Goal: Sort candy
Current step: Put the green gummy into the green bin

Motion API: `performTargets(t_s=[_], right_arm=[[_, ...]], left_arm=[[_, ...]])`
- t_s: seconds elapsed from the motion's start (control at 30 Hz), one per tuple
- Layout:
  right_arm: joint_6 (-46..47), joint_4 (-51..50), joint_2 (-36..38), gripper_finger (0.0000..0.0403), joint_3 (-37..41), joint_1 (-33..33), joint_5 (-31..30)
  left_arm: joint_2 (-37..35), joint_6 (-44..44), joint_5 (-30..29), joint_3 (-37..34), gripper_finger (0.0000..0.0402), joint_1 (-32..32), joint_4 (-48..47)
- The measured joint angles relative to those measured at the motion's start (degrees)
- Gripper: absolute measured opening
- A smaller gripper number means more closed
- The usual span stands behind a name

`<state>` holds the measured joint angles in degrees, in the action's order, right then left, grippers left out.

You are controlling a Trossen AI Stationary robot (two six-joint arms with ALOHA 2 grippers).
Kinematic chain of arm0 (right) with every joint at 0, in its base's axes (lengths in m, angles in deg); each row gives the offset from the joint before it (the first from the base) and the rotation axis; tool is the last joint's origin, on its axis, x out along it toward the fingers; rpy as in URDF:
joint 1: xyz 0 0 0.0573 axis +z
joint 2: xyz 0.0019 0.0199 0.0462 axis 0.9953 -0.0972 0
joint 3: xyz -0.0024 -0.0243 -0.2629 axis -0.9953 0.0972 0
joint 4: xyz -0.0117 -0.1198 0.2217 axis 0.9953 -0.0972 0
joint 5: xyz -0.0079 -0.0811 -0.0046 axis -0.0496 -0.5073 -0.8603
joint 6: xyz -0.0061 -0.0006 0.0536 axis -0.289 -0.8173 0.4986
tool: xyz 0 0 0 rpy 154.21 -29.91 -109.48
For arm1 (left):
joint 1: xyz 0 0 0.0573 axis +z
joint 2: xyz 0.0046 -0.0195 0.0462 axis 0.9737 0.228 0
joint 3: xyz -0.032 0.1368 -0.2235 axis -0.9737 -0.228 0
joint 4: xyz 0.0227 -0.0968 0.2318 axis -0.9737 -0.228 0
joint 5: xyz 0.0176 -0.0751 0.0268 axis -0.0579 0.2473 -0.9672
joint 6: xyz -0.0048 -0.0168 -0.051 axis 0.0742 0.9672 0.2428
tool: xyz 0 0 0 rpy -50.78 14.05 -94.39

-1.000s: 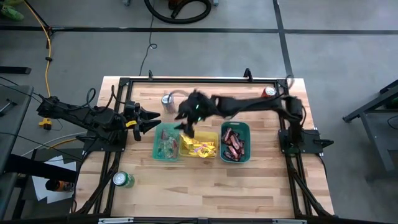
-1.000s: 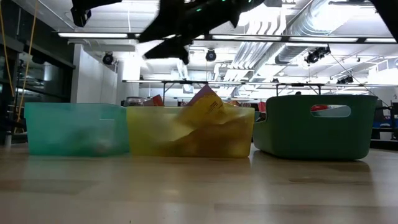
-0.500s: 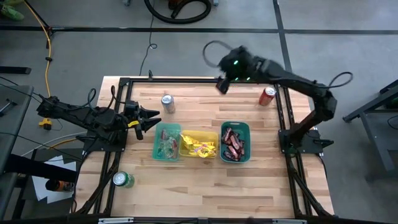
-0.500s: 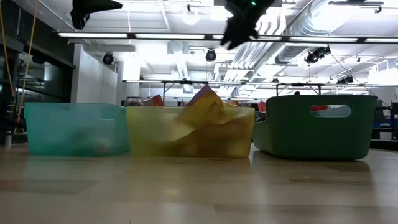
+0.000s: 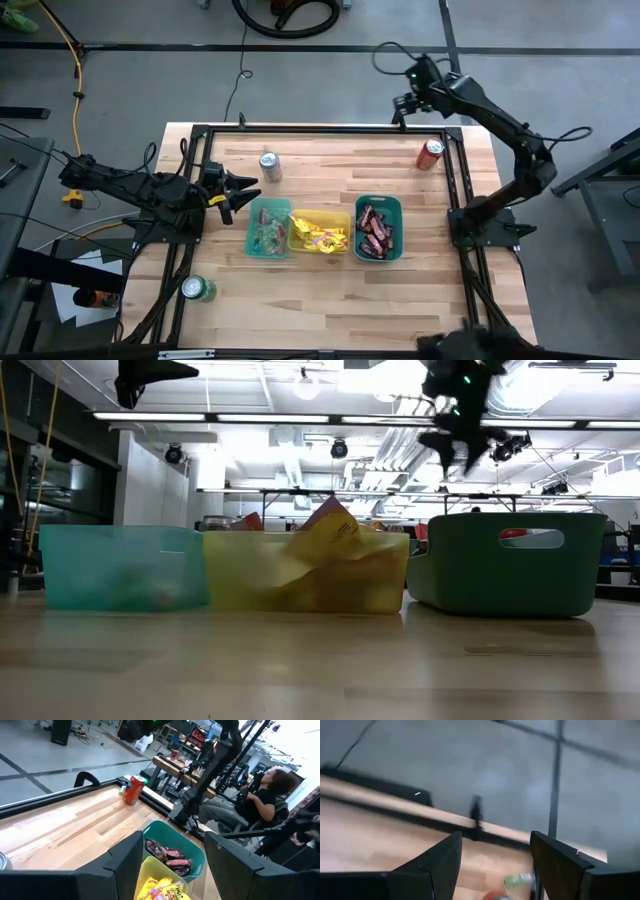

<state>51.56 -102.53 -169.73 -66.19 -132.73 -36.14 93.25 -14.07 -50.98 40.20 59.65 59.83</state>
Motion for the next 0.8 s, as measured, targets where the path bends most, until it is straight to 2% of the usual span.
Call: performTargets(t_s=[0.1, 0.17, 0.23, 0.33, 0.5, 0.63, 0.8], right_arm=[[9.57, 0.21, 1.21, 0.0232, 5.23, -6.83, 1.22], [15.88, 0.26, 0.97, 0.0232, 7.96, -11.4, 5.4], [18.13, 0.79, 0.0, 0.0232, 9.82, -14.83, 8.66], [21.28, 2.91, -2.48, 0.0232, 9.82, -14.33, 7.59], [30.94, 3.6, -7.09, 0.0232, 9.8, -13.73, 2.56], [36.71, 2.61, -10.7, 0.0232, 6.67, -14.11, -0.59], [39.4, 1.52, -15.07, 0.0232, 4.22, -16.63, 6.7]], left_arm=[[0.0, 0.48, 0.0, 0.0, 0.02, 0.0, 0.0], [0.0, 0.46, 0.02, 0.0, 0.02, 0.0, 0.0], [0.0, 0.48, 0.0, 0.0, 0.02, 0.02, 0.01], [0.0, 0.5, -0.04, 0.0, 0.02, 0.02, 0.3], [-0.04, 1.16, -0.04, 0.0, 0.02, 0.04, 0.48], [-0.04, 2.14, 0.01, 0.0, 0.02, 0.04, 0.46], [-0.04, 2.12, 0.42, 0.0, 0.02, 0.04, 0.46]])
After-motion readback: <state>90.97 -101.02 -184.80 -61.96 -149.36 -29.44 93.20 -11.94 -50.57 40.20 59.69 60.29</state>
